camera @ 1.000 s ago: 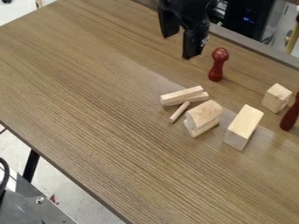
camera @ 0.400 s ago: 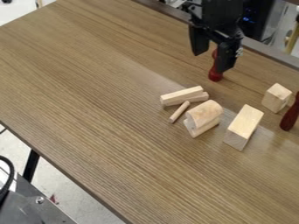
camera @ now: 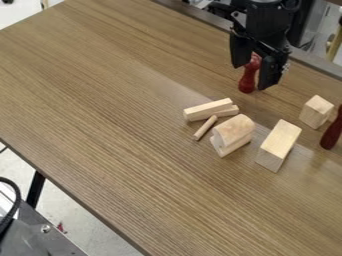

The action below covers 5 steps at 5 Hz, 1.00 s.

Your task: Put the double cylinder on top of the block

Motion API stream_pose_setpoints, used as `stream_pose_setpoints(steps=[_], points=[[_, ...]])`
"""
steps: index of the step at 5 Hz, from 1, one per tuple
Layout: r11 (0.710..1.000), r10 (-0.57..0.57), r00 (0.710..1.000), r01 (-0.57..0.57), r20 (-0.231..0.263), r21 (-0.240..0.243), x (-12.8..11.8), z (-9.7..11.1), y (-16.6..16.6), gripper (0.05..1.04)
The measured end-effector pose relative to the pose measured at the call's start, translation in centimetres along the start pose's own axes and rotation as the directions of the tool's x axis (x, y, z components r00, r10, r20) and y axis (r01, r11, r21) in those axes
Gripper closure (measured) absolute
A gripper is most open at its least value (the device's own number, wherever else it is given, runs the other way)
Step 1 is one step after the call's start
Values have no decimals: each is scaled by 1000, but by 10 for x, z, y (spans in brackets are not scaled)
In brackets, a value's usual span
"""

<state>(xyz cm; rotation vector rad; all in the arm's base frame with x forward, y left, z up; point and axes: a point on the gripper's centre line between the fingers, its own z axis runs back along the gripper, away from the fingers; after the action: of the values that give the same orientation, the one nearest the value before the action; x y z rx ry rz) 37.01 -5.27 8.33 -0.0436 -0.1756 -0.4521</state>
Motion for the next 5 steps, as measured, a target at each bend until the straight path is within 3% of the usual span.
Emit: stream_pose_setpoints(steps=[1, 2, 3, 5], points=[[1000, -5, 999, 5, -36, -13, -12, -12, -9, 84], [1000, -16, 1000, 16, -15, -8, -17, -3, -17, 84], [1000, -16, 999, 15, -29, -26, -26, -7, -25, 84], [1000, -14, 1000, 14, -11, -11, -31, -8, -30, 84]])
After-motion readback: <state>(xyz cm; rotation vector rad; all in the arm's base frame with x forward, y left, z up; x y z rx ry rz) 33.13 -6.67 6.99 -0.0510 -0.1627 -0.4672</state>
